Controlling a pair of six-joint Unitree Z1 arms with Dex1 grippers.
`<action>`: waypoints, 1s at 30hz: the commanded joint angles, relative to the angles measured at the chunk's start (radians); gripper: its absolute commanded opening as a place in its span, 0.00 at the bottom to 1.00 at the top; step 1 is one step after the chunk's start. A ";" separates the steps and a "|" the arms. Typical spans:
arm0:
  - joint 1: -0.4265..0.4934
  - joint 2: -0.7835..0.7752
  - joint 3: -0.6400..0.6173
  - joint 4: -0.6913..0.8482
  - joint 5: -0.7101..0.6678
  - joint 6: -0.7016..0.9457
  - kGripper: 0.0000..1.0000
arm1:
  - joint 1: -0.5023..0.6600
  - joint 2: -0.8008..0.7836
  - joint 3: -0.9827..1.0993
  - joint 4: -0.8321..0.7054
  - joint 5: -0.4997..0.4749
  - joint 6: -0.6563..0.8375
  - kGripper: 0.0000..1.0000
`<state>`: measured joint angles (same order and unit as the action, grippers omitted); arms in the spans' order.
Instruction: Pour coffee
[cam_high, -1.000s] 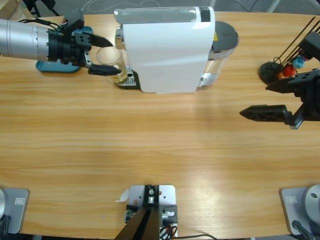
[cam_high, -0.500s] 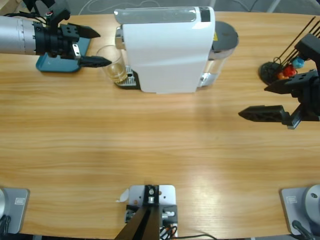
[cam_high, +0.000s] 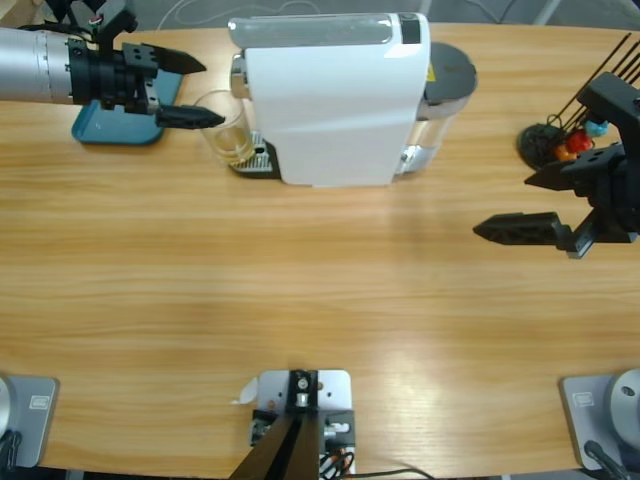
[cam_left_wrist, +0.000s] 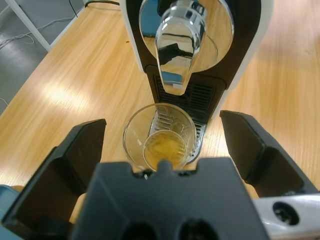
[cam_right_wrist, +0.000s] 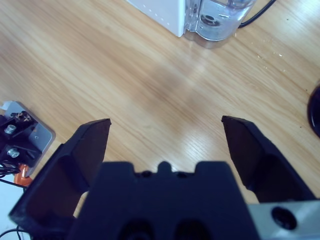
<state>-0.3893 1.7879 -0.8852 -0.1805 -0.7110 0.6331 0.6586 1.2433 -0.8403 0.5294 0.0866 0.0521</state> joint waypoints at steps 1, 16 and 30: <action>0.006 0.070 0.028 -0.014 0.010 -0.001 1.00 | -0.014 0.032 0.020 -0.006 0.012 -0.010 1.00; -0.005 0.118 0.019 -0.019 0.013 0.011 1.00 | -0.014 0.042 0.020 -0.006 0.011 -0.011 1.00; -0.017 0.147 0.003 -0.054 0.009 0.011 1.00 | -0.014 0.045 0.018 -0.004 0.012 -0.011 1.00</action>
<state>-0.3958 1.8681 -0.8831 -0.1929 -0.7089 0.6386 0.6586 1.2514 -0.8403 0.5294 0.0866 0.0520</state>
